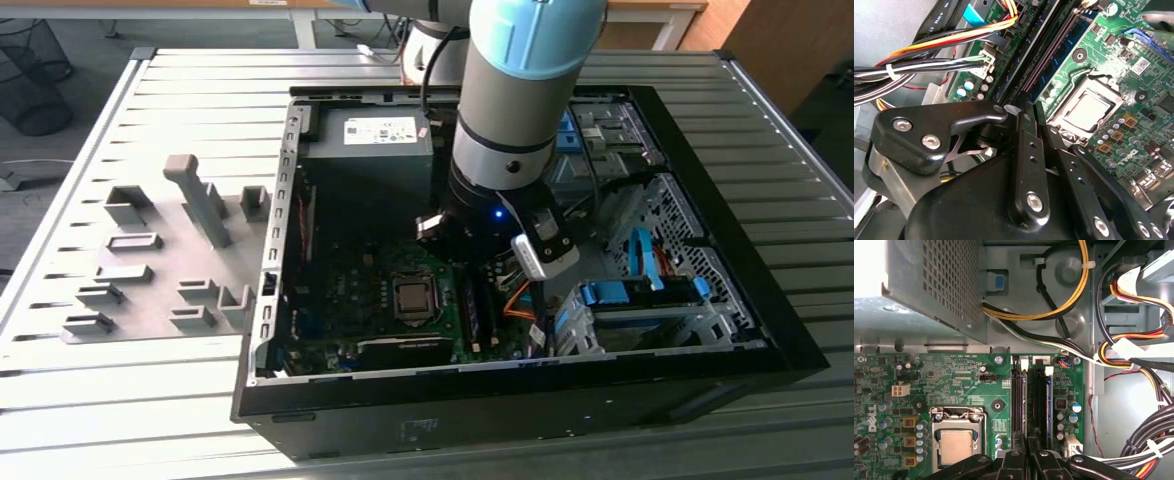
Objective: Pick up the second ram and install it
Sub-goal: 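Insert the second ram into the second slot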
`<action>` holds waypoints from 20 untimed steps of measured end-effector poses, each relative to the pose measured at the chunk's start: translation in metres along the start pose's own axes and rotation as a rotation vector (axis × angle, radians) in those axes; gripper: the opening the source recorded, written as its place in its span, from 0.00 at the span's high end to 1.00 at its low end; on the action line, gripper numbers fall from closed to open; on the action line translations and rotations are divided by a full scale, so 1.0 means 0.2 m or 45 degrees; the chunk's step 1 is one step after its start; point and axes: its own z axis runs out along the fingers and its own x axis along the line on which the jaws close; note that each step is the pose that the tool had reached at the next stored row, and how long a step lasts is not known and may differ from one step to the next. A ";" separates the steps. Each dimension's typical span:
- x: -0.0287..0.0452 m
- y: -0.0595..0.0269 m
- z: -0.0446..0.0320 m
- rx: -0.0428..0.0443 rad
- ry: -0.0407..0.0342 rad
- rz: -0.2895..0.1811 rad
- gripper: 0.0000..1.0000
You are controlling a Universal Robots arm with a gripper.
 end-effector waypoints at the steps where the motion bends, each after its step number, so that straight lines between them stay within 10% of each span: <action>1: -0.001 0.000 0.000 0.000 0.0006 0.000 0.86; 20: -0.003 -0.007 0.008 0.000 0.0018 0.001 0.86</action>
